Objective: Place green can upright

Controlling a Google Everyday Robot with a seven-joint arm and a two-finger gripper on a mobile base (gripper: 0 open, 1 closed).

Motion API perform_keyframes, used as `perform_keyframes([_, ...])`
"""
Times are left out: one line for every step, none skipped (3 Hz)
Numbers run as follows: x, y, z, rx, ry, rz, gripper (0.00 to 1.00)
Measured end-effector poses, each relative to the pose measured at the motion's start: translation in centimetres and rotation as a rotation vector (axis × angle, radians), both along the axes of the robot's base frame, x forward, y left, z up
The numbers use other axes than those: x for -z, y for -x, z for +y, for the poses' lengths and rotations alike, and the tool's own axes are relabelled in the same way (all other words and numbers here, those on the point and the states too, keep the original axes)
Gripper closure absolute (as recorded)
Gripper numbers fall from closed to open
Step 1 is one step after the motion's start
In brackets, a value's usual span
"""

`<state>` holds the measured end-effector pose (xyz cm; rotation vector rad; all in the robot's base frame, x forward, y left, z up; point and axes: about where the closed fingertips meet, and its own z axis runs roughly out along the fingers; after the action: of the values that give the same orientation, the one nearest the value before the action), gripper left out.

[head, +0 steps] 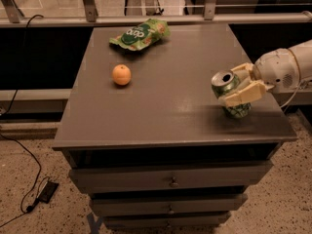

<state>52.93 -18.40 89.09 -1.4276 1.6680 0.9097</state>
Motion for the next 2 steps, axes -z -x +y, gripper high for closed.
perform_keyframes([-1.4, -0.5, 0.0, -0.017, -0.236, -0.049, 1.00])
perform_keyframes([-3.1, -0.6, 0.1, -0.041, -0.388, -0.091, 1.00])
